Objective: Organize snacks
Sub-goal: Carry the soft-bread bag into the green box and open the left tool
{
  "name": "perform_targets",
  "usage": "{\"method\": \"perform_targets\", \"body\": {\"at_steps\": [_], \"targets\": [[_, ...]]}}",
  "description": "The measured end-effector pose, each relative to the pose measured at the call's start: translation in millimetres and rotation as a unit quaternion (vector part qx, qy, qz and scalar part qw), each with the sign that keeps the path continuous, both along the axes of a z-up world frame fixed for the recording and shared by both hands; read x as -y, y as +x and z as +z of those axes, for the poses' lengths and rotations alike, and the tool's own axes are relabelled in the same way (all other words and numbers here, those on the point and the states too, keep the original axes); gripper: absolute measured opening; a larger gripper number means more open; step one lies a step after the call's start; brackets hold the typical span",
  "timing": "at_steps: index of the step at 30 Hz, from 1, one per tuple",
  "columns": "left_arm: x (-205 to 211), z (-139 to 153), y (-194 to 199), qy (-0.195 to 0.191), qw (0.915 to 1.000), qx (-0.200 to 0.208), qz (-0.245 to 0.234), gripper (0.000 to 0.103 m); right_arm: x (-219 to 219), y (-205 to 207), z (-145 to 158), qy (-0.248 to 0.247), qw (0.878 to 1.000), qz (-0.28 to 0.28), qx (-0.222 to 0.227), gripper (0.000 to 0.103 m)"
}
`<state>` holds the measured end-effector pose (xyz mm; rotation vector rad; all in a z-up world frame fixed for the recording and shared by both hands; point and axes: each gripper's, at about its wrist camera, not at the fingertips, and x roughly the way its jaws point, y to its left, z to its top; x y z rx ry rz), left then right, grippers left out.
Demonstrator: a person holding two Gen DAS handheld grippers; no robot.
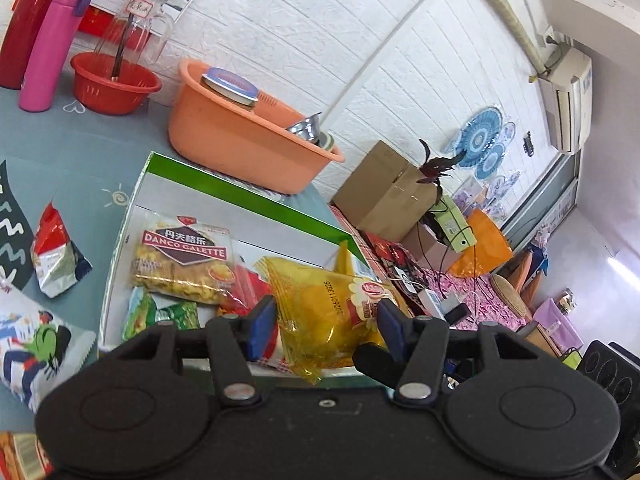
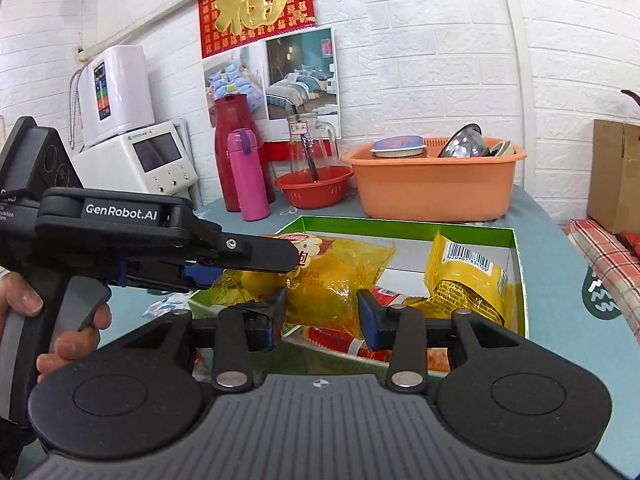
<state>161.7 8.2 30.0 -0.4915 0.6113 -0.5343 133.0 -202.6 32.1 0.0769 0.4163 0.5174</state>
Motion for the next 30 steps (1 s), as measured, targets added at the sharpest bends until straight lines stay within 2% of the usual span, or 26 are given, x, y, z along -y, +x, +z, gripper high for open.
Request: {"method": "perform_targets", "body": {"at_steps": [2, 3, 4, 5, 6, 7, 9, 13, 21, 23, 27, 30], "targets": [[-0.1, -3.4, 8.3, 0.004, 1.0, -0.005, 0.003, 0.086, -0.7, 8.2, -4.9, 0.0, 1.0, 0.0, -0.004, 0.068], [-0.2, -6.2, 12.0, 0.005, 1.0, -0.007, 0.004, 0.085, -1.4, 11.1, -7.8, -0.002, 1.0, 0.0, -0.005, 0.071], [-0.8, -10.1, 16.6, 0.007, 0.9999, -0.012, 0.007, 0.094, -1.9, 13.5, -10.4, -0.004, 1.0, 0.0, -0.005, 0.073], [-0.6, -13.7, 19.2, 0.01, 0.9997, -0.018, 0.01, 0.103, -2.7, 15.5, -13.8, -0.008, 1.0, -0.002, -0.005, 0.078], [-0.3, -17.8, 20.8, 0.012, 0.9996, -0.025, 0.011, 0.103, -3.0, 16.9, -17.2, -0.013, 1.0, -0.004, -0.009, 0.099], [0.4, -19.1, 18.8, 0.017, 0.9997, -0.015, 0.009, 0.103, -2.7, 16.5, -19.6, -0.016, 1.0, -0.008, -0.013, 0.103], [3.6, -16.1, 11.2, 0.034, 0.9994, 0.0, 0.005, 0.103, -2.0, 10.5, -21.0, -0.015, 1.0, -0.012, -0.003, 0.103], [7.3, -3.4, -2.5, 0.03, 0.9994, 0.012, -0.01, 0.103, 0.0, -3.4, -13.3, -0.02, 0.999, 0.0, 0.025, 0.103], [-0.9, 26.9, -57.9, 0.038, 0.9985, 0.04, 0.004, 0.103, 15.3, -55.9, 13.9, 0.023, 0.997, 0.009, 0.073, 0.103], [-5.5, 26.9, -73.0, 0.038, 0.9986, 0.037, 0.01, 0.103, 22.2, -68.9, 15.0, 0.048, 0.997, 0.01, 0.063, 0.103], [-14.0, 17.0, -104.0, 0.027, 0.9993, 0.024, 0.012, 0.103, 37.5, -88.5, 7.5, 0.137, 0.989, 0.058, 0.009, 0.103], [-18.5, 2.8, -129.3, 0.029, 0.9995, 0.005, 0.012, 0.103, 39.2, -105.0, -1.5, 0.155, 0.985, 0.073, -0.01, 0.103]]}}
